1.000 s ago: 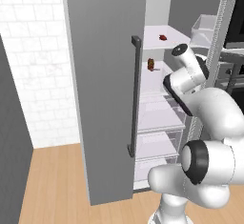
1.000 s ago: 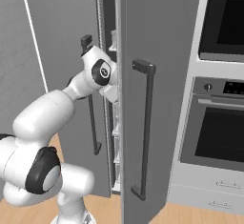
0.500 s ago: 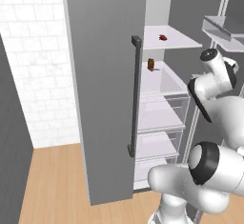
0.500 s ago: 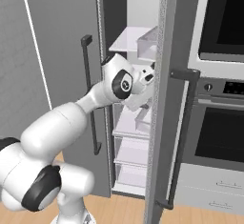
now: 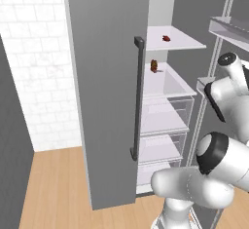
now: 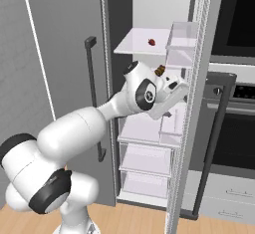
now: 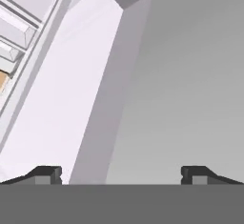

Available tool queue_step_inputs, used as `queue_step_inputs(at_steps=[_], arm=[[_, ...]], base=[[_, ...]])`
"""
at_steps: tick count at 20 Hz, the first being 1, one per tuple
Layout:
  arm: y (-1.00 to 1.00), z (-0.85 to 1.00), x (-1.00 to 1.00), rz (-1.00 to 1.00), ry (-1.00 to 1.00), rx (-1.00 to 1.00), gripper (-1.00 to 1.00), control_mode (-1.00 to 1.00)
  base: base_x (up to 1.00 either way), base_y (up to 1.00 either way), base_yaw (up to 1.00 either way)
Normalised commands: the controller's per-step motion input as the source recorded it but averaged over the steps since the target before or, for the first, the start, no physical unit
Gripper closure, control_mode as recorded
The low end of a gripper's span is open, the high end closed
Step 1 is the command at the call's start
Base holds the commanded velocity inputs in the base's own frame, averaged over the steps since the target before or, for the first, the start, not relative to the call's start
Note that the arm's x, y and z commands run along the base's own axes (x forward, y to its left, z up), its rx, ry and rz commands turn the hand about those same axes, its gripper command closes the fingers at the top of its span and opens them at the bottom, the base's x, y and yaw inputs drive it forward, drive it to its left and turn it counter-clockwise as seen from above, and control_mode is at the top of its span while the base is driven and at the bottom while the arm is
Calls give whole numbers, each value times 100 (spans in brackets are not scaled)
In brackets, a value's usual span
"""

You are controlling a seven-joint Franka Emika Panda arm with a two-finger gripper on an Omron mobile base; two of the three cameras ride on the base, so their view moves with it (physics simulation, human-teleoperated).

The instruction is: Take the strawberry from the fridge and place it on top of the pancake, located on the dining counter.

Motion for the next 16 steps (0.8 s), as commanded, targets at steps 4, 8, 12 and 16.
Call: queue_step_inputs(at_steps=[4,8,12,16], arm=[[-17,0,34,0,-6,0,-100,-100],[-22,-5,4,3,-12,0,-100,-100],[-5,0,-45,11,-20,-2,-100,-100],[78,27,-12,4,-29,-2,-100,-100]], base=[[0,0,0],[0,0,0],[0,0,0],[0,0,0]])
